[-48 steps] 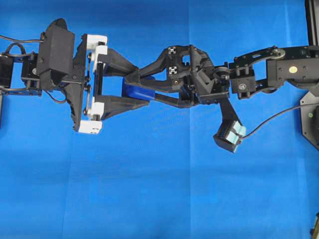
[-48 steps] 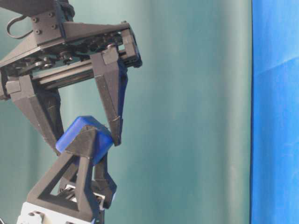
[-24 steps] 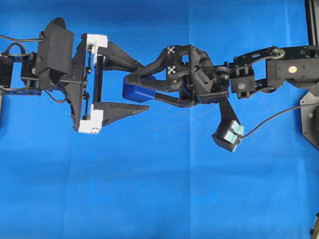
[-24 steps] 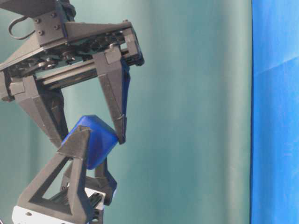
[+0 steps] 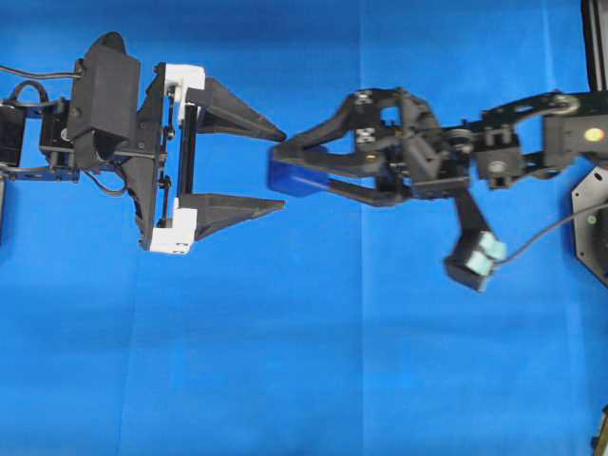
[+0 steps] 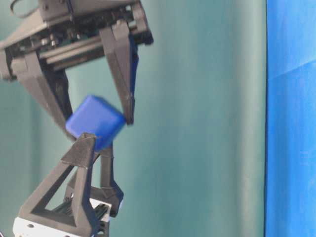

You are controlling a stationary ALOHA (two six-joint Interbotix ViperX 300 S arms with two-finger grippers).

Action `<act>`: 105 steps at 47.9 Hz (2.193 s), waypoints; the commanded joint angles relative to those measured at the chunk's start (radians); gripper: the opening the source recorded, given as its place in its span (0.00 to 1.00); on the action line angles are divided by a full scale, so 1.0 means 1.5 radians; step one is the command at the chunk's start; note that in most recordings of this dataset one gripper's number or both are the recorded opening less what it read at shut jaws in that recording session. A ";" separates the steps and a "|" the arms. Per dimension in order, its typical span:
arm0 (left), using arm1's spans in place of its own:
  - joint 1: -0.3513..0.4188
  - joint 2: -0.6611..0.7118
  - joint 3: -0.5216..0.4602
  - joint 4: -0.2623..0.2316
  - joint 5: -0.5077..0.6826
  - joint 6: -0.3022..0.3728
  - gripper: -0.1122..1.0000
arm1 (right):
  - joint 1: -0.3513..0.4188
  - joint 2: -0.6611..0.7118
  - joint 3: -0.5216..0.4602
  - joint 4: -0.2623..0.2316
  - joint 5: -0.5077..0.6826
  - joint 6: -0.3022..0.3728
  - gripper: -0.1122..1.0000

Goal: Handover the blue block to the right arm after grasping it with the left arm, then place it in the designated position.
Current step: 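Open the left gripper and pull the cube away with the right gripper, then carry the cube with the right gripper toward the right side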

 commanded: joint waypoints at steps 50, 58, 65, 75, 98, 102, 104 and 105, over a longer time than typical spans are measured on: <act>0.001 -0.008 -0.015 -0.001 -0.006 0.008 0.93 | 0.014 -0.140 0.074 0.077 0.070 0.186 0.60; 0.001 -0.007 -0.017 0.000 -0.006 0.013 0.93 | 0.015 -0.140 0.074 0.142 0.083 0.341 0.60; 0.001 -0.007 -0.016 -0.001 -0.006 0.014 0.93 | 0.015 -0.141 0.075 0.167 0.109 0.493 0.60; 0.001 -0.010 -0.012 -0.001 -0.004 0.014 0.93 | 0.019 -0.147 0.076 0.169 0.136 0.680 0.60; 0.001 -0.009 -0.014 -0.001 -0.003 0.014 0.93 | 0.027 -0.157 0.081 0.166 0.142 0.741 0.60; 0.001 -0.008 -0.015 -0.001 -0.003 0.014 0.93 | 0.027 -0.157 0.081 0.166 0.142 0.741 0.60; 0.001 -0.008 -0.015 0.000 -0.003 0.014 0.93 | 0.027 -0.156 0.081 0.166 0.142 0.741 0.60; 0.001 -0.008 -0.016 0.000 -0.003 0.014 0.93 | 0.027 -0.157 0.081 0.167 0.142 0.741 0.60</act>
